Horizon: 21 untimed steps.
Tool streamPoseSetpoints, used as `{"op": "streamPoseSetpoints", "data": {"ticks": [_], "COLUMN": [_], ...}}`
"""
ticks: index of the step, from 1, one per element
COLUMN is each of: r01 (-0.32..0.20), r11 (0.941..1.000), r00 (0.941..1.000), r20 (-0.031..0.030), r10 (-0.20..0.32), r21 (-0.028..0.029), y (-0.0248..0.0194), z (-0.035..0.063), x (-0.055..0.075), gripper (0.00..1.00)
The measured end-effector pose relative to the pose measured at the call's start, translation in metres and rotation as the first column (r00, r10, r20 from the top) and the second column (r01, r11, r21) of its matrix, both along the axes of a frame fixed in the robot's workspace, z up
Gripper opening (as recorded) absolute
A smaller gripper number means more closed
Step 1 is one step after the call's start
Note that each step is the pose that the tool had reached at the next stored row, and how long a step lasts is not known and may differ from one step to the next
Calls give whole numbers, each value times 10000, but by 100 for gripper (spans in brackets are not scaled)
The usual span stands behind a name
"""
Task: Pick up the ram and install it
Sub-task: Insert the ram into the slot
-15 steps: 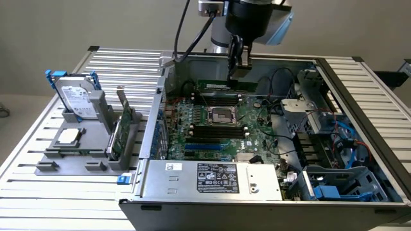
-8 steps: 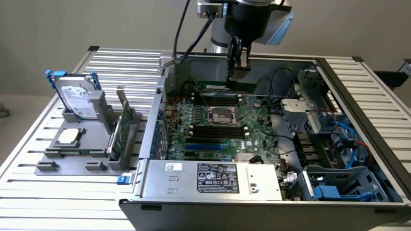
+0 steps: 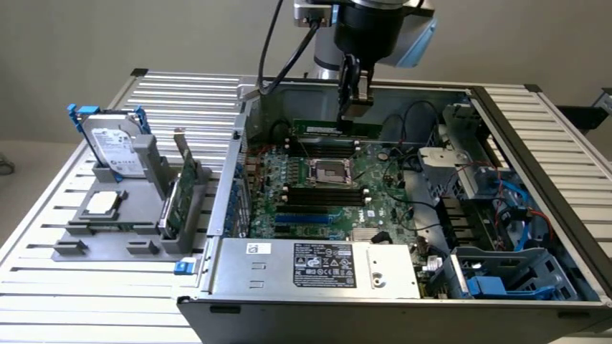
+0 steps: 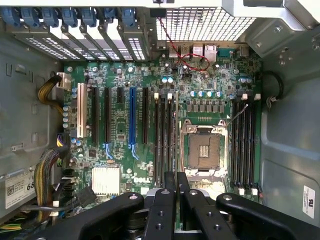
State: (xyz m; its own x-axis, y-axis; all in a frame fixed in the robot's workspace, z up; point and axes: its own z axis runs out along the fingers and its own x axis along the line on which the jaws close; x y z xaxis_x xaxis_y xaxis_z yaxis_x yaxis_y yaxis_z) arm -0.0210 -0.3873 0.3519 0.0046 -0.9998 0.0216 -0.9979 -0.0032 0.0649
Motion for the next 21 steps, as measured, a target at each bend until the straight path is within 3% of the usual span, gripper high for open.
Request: {"op": "streamPoseSetpoints", "data": {"ticks": [4, 21], "r01": [0, -65], "r11": [10000, 10000], "r00": [10000, 10000], "r20": [41, 48], "r10": [0, 65], "r21": [46, 47], "y": [-13, -102], "z": [-27, -334], "x": [-21, -73], "gripper": [13, 13]}}
